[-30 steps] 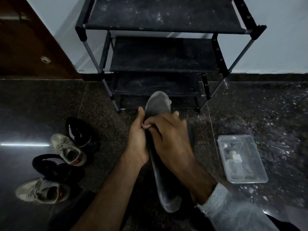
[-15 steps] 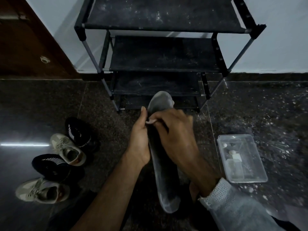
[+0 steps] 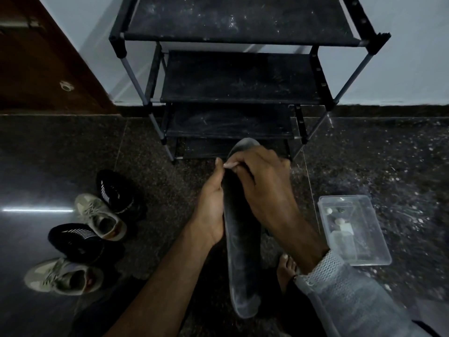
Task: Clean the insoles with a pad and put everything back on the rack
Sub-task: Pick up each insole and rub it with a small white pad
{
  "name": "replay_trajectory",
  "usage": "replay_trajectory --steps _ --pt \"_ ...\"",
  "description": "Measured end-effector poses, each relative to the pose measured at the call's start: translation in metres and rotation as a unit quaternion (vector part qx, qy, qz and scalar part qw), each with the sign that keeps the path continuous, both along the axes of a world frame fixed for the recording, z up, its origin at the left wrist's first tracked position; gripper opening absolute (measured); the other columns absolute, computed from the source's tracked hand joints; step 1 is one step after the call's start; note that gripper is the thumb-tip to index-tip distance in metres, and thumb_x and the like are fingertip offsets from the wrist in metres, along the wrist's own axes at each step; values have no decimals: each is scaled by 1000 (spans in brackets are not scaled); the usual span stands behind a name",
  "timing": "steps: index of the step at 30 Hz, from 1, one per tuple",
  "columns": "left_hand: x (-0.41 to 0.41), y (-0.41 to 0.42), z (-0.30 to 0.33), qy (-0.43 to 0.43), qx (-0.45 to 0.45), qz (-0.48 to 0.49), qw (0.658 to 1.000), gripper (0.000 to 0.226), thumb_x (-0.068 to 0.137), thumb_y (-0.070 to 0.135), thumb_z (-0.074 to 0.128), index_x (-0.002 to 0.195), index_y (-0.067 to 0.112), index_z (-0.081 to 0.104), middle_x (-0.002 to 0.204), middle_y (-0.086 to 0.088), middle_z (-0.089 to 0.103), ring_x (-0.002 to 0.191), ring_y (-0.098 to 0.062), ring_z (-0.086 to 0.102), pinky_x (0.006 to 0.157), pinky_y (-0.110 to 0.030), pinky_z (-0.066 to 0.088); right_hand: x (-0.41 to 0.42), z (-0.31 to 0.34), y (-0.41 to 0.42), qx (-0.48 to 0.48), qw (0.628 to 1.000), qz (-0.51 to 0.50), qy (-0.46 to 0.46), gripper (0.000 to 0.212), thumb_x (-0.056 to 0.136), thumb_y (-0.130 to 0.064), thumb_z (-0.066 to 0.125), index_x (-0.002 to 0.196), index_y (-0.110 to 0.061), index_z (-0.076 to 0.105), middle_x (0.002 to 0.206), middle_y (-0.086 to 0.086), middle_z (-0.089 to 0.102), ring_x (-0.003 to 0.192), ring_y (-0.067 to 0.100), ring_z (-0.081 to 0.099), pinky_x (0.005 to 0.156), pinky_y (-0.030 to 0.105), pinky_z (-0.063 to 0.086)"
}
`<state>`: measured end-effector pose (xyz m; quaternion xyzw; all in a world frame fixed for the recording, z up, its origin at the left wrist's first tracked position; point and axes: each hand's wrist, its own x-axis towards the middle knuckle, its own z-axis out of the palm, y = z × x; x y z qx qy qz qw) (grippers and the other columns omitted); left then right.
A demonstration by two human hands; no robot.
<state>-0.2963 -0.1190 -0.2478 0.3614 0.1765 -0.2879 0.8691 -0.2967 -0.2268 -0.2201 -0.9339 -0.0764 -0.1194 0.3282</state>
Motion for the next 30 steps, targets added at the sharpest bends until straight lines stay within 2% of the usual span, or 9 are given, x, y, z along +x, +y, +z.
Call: replay_trajectory --steps 3,7,11,13,16,18,20,25,30 --pt "1 0 0 -4 8 9 1000 57 95 54 35 115 10 66 114 -15 68 106 -24 67 89 -35 51 0 2 4 -29 999 22 -18 30 90 -36 40 97 -28 69 104 -7 64 95 15 56 76 28 24" --pt "-3 -4 5 -8 21 -12 1000 58 97 53 32 124 11 61 118 -15 68 105 -25 67 89 -35 54 11 -1 -16 -26 998 -65 -7 15 94 -31 54 99 -31 68 105 -8 62 99 14 53 81 29 23" --pt "-4 -8 8 -20 45 -33 998 59 98 51 31 129 9 58 120 -14 67 101 -23 69 84 -31 58 16 0 -31 -5 991 -131 7 14 95 -26 55 99 -29 68 108 -6 61 104 12 49 85 27 20" --pt "-3 -6 6 -18 50 -31 998 58 98 52 31 128 11 59 118 -12 69 104 -23 68 84 -31 57 14 0 -28 7 993 -114 20 14 95 -23 56 99 -28 68 109 -6 62 104 13 51 87 30 25" --pt "-1 -3 4 -7 39 -13 999 57 98 53 31 119 11 64 112 -14 70 103 -24 68 83 -32 56 6 1 -10 15 999 -17 42 15 94 -20 57 100 -28 69 109 -5 62 103 16 54 89 38 37" --pt "0 -1 3 2 29 -1 1000 57 98 54 34 116 10 65 109 -14 70 101 -23 68 79 -31 56 2 1 -2 13 997 30 65 15 95 -22 56 102 -28 68 112 -7 61 104 13 53 90 37 37" --pt "0 -1 2 2 28 4 1000 57 98 54 34 119 9 64 109 -15 69 102 -24 68 79 -32 56 4 2 -3 3 997 33 67 15 95 -24 55 102 -30 67 112 -8 61 106 11 51 91 35 35" --pt "-2 -5 5 -11 55 -22 998 55 98 52 33 118 13 66 114 -14 70 101 -25 69 87 -34 54 14 0 -24 -2 996 -88 17 10 94 -28 58 98 -30 67 107 -9 62 103 13 52 86 31 27" --pt "-1 -5 7 -20 67 -27 997 55 99 51 32 114 13 67 111 -12 71 99 -23 70 83 -32 55 16 -5 -27 30 993 -115 4 7 93 -24 60 96 -27 66 106 -6 60 102 14 54 90 34 36"
